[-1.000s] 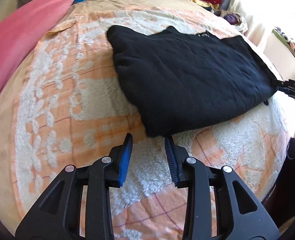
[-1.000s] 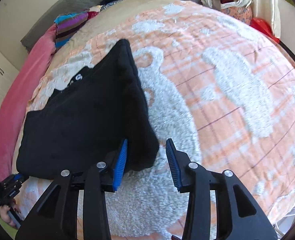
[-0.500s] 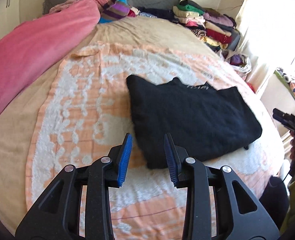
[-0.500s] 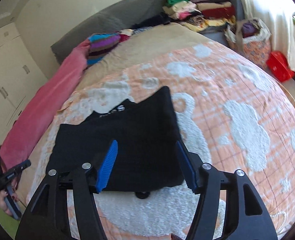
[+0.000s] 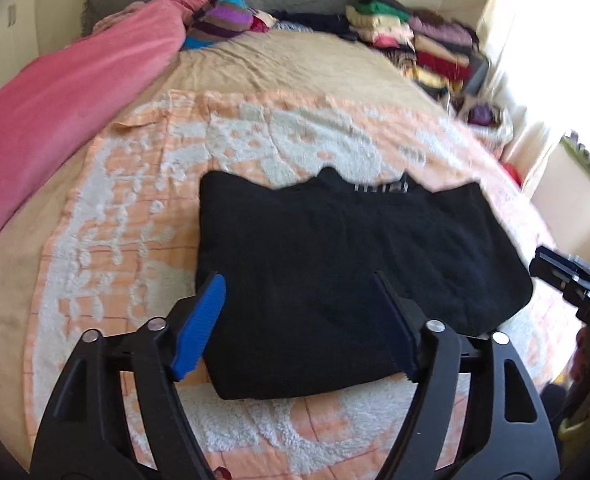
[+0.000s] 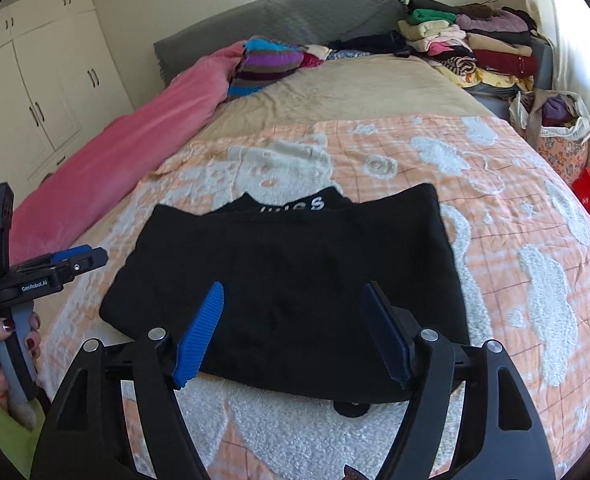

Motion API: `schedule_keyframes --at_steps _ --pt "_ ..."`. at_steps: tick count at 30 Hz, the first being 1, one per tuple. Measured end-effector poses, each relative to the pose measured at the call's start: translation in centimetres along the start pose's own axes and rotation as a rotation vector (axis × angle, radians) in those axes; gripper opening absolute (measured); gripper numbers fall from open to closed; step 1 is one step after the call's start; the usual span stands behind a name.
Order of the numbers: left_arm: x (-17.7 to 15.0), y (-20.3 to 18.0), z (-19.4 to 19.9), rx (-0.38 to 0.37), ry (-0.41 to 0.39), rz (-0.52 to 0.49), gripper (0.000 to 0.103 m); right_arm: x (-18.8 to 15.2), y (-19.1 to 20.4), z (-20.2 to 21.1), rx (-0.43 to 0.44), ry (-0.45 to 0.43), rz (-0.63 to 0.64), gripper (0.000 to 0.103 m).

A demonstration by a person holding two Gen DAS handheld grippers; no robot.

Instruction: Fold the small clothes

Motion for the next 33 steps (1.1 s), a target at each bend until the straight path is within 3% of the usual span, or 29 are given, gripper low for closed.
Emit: schedule_keyframes --at_steps 8,17,24,33 --pt "-2.9 -1.1 -4.3 0.035 0.091 -0.118 0.08 -1.9 -0.3 -4.3 -0.029 0.092 -0.004 0.071" --pt "-4.9 -0.6 -6.9 0.064 0.145 -0.152 0.086 -4.4 -2.6 -7.7 -0.08 0.219 -0.062 0.075" --pt "-4.9 -0.6 -6.7 0.056 0.149 -0.143 0.087 -4.8 -2.4 -7.6 -0.07 0.204 -0.039 0.078" --pt "-4.1 -0.2 -5.6 0.0 0.131 -0.088 0.089 -3.5 -1.7 -5.2 -0.057 0.107 -0.025 0.086"
Point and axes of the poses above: each gripper's, at about its wrist camera, not at the fingertips, and z roughly against the way its jaws point, y to its left, x to its top, the point moved 3 cm from there along -z, roughly the way its jaws point
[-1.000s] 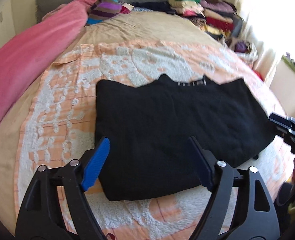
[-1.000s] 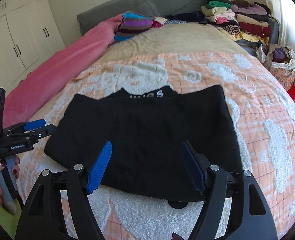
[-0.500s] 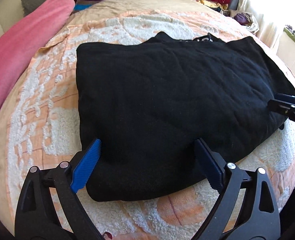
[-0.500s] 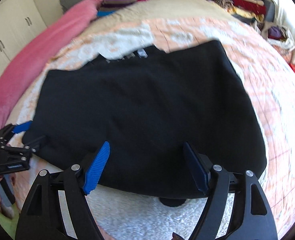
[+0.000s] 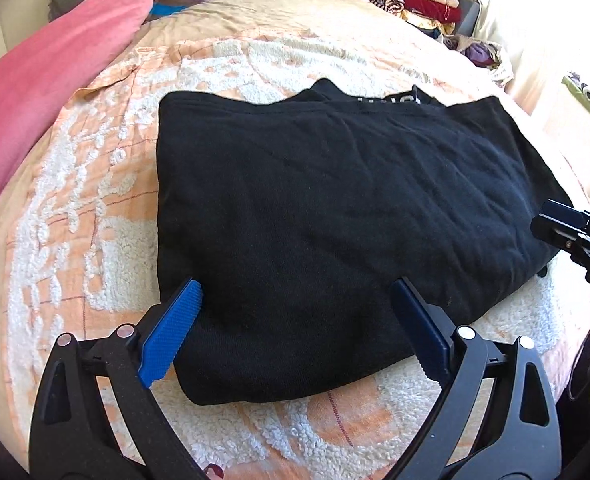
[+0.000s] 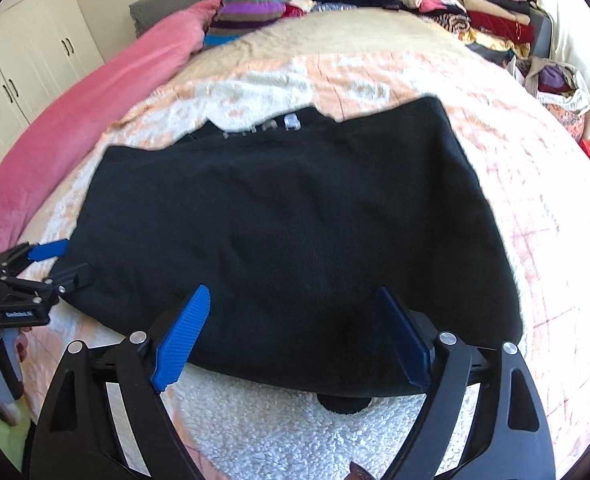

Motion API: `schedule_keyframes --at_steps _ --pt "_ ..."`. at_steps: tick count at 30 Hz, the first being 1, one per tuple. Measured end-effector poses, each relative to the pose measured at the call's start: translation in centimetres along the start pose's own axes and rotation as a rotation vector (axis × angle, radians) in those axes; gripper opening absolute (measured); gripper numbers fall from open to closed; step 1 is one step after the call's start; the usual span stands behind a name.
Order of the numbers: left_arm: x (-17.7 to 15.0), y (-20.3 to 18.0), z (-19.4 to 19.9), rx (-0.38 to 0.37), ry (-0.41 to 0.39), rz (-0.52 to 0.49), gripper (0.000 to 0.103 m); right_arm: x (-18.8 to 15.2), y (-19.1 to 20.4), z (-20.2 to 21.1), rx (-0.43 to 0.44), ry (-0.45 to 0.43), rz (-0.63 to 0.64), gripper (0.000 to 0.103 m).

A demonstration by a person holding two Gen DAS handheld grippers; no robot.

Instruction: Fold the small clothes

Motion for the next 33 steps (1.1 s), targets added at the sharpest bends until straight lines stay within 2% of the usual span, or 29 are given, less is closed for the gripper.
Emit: schedule_keyframes --at_steps 1,6,18,25,33 --pt "0.1 0.1 0.2 -0.009 -0.005 0.007 0.089 0.3 0.2 0.6 0.0 -0.021 0.001 0.09" --pt "0.8 0.9 1.3 -0.006 -0.026 0.035 0.093 1.8 0.6 2.8 -0.001 -0.087 0.004 0.095" --pt "2.4 2.5 4.2 -0.007 -0.11 0.076 0.093 5.7 2.8 7.5 -0.017 -0.229 0.047 0.096" --pt "2.9 3.5 5.2 0.008 -0.132 0.095 0.093 8.2 4.5 9.3 0.01 -0.295 0.046 0.096" --pt "3.1 4.8 5.6 0.043 -0.151 0.118 0.093 8.6 7.5 8.7 0.057 -0.305 0.098 0.096"
Point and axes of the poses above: each gripper's, at about its wrist camera, not at the fingertips, and z roughly against the way its jaws point, y to its left, x to its top, the point moved 3 cm from there along -z, roughly the way its jaws point
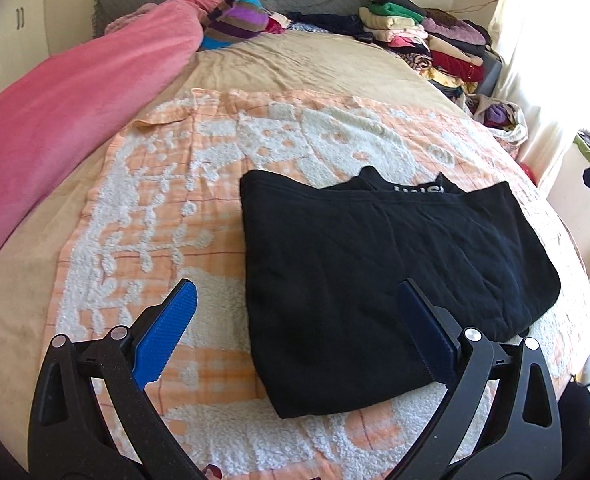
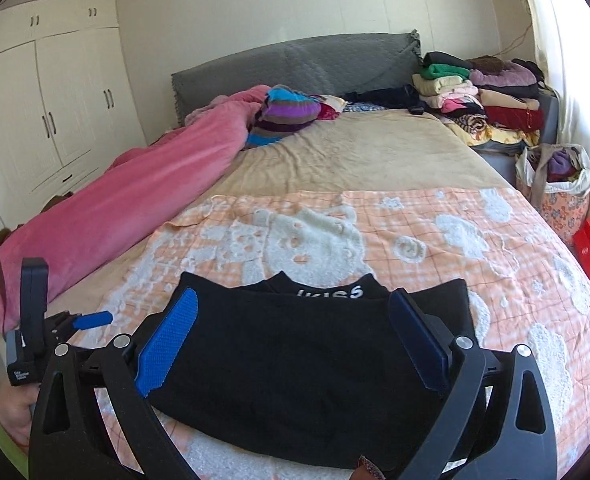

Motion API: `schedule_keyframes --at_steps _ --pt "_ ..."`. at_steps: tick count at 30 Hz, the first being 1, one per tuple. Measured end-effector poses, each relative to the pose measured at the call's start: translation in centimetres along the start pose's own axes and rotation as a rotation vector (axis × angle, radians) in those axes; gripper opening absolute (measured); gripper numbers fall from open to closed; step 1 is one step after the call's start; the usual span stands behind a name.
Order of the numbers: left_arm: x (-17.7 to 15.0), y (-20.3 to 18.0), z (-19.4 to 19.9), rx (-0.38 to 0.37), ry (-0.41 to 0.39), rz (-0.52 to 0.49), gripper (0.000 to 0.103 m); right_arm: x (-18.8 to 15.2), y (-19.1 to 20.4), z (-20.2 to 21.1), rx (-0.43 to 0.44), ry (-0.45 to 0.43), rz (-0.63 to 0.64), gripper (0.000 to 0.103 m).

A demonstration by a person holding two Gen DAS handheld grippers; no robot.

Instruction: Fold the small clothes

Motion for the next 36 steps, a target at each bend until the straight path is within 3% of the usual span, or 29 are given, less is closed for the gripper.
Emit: schedule_keyframes --at_steps 10,22,28,36 --pt "0.7 2.2 -0.9 0.044 -0.001 0.044 0.093 -4.0 4.8 -3.0 0.057 0.09 0.106 0.096" --pt "1.6 5.4 -4.0 0.026 0.048 0.129 0.093 -9.7 11.2 -6.5 0.116 0.204 0.314 0.096" --pt "1.5 5.8 -5.6 -0.026 0.078 0.17 0.093 -12.2 13.9 -8.0 0.119 0.232 0.441 0.096" --pt "1.8 7.0 -8.3 -0.158 0.106 0.28 0.093 -14.9 16.3 -9.5 0.117 0.265 0.561 0.095"
Point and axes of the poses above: each gripper's, at about its wrist camera, not at the fingertips, and z roughly against the way its jaws point, y to its left, x to its top, the point moved 3 cm from there along -z, roughly the way its jaws point
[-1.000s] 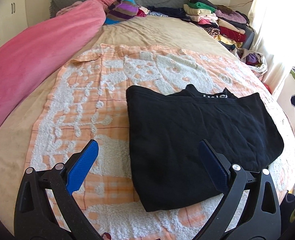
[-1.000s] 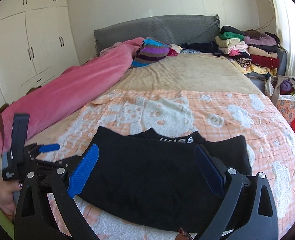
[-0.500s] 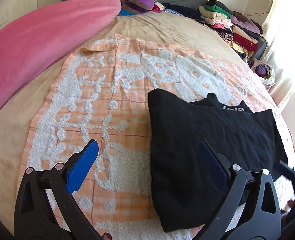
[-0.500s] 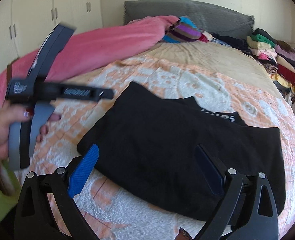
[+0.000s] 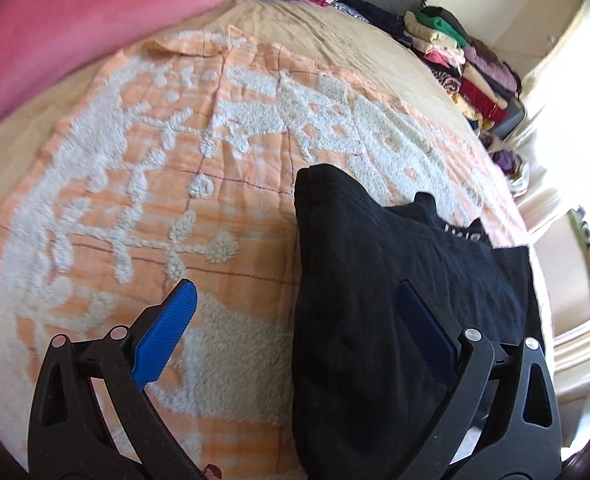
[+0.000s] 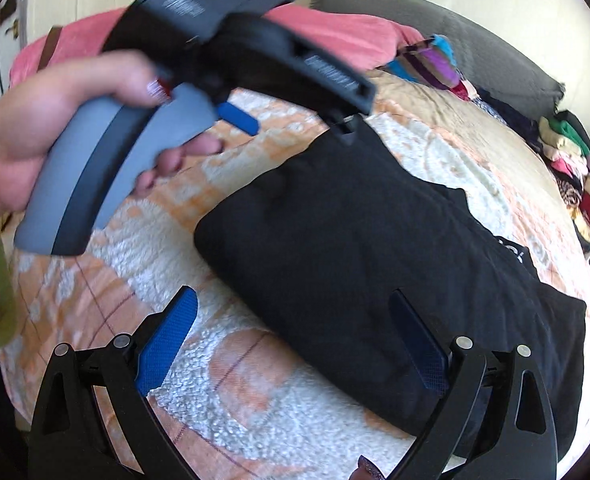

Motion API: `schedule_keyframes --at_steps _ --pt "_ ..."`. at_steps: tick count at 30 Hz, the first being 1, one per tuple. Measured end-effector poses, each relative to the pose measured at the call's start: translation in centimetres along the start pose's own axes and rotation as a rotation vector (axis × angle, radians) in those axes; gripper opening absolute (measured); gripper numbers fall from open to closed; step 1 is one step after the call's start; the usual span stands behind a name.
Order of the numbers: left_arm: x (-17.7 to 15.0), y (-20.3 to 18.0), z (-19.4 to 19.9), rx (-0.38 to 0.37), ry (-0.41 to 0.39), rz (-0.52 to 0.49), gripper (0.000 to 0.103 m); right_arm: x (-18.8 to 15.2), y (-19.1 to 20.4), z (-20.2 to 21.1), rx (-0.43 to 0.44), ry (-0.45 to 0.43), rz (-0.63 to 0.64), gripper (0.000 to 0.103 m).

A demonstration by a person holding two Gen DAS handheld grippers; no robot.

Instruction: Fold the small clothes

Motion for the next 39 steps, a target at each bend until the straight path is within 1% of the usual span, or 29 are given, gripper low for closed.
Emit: schedule_keyframes --at_steps 2,4,6,7,10,11,12,13,14,16,18,19,20,21,22,23,24,26,27,28,29,31,33,36,39 --pt "0.4 -0.1 -0.5 -0.005 0.008 -0.009 0.093 0.0 0.5 -0.5 -0.019 -0.002 0.022 0.095" --pt "0.9 -0.4 -0.9 0.011 0.012 -0.04 0.093 0.1 0.6 -1.1 -0.029 0.002 0.036 0.094" --pt "1.4 -0.5 -1.2 -0.011 0.021 -0.045 0.093 0.3 0.7 -1.8 -0.042 0.014 0.047 0.094" --pt "1.5 -0.6 -1.5 -0.029 0.029 -0.046 0.093 0.3 0.7 -2.1 -0.049 0.016 0.051 0.093" --pt "1.6 -1.2 -2.4 -0.032 0.049 -0.08 0.093 0.4 0.3 -3.3 -0.1 0.039 0.065 0.086" --pt "1.4 -1.5 -2.9 -0.041 0.065 -0.09 0.093 0.4 0.3 -3.5 -0.11 0.041 0.066 0.085" --pt "1.3 -1.6 -3.3 -0.049 0.076 -0.093 0.093 0.4 0.1 -3.6 -0.111 0.038 0.063 0.083" --pt "1.1 -1.7 -3.7 -0.059 0.086 -0.09 0.093 0.4 -0.3 -3.7 -0.126 0.036 0.056 0.073" --pt "1.0 -1.7 -3.9 -0.065 0.086 -0.087 0.093 0.3 -0.5 -3.8 -0.139 0.033 0.049 0.069" --pt "0.8 -1.7 -4.5 -0.073 0.088 -0.082 0.093 0.3 -1.2 -3.7 -0.144 0.017 0.02 0.05" --pt "0.7 -1.8 -4.7 -0.074 0.081 -0.085 0.093 0.2 -2.2 -3.4 -0.13 -0.001 -0.02 0.039" --pt "0.6 -2.1 -4.8 -0.068 0.075 -0.094 0.093 0.2 -2.6 -3.1 -0.11 -0.013 -0.045 0.035" --pt "0.5 -2.4 -4.8 -0.064 0.071 -0.104 0.093 0.2 -2.8 -2.8 -0.098 -0.024 -0.058 0.033" --pt "0.3 -2.9 -4.9 -0.074 0.074 -0.121 0.086 0.2 -2.9 -2.5 -0.091 -0.036 -0.066 0.029" --pt "0.1 -3.3 -4.9 -0.086 0.078 -0.133 0.075 0.1 -2.9 -2.2 -0.085 -0.045 -0.072 0.027" --pt "-0.1 -3.7 -5.0 -0.099 0.08 -0.135 0.068 0.1 -2.9 -2.0 -0.081 -0.052 -0.075 0.026" --pt "-0.2 -3.9 -5.0 -0.108 0.082 -0.131 0.057 0.0 -2.7 -1.8 -0.078 -0.06 -0.078 0.024" --pt "-0.5 -4.5 -4.8 -0.086 0.067 -0.143 0.049 -0.1 -2.8 -1.6 -0.07 -0.069 -0.087 0.023" --pt "-0.6 -4.8 -4.6 -0.084 0.061 -0.152 0.041 -0.2 -2.7 -1.3 -0.062 -0.075 -0.094 0.022" --pt "-0.7 -5.2 -4.4 -0.08 0.054 -0.156 0.037 -0.2 -2.8 -1.1 -0.055 -0.08 -0.104 0.021" --pt "-0.7 -5.4 -4.3 -0.073 0.046 -0.158 0.036 -0.4 -2.9 -0.9 -0.048 -0.086 -0.115 0.02" --pt "-0.6 -6.1 -3.5 -0.067 0.022 -0.166 0.024 -0.6 -2.9 -0.2 -0.032 -0.099 -0.135 0.017" --pt "-0.4 -6.5 -2.6 -0.081 0.003 -0.158 0.017 -0.7 -3.0 0.4 -0.02 -0.109 -0.151 0.015" --pt "-0.4 -7.3 -1.0 -0.109 -0.02 -0.15 0.015 -0.9 -3.2 1.7 -0.01 -0.132 -0.161 0.013" --pt "-0.5 -8.9 0.4 -0.121 -0.036 -0.146 0.015 -1.2 -3.6 3.1 -0.004 -0.156 -0.182 0.012"
Point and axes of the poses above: each gripper's, at about its wrist camera, not at the fingertips, and z roughly against the way its jaws point, y to its left, x to its top, the point moved 3 cm from there along -z, roughly the way its jaws point
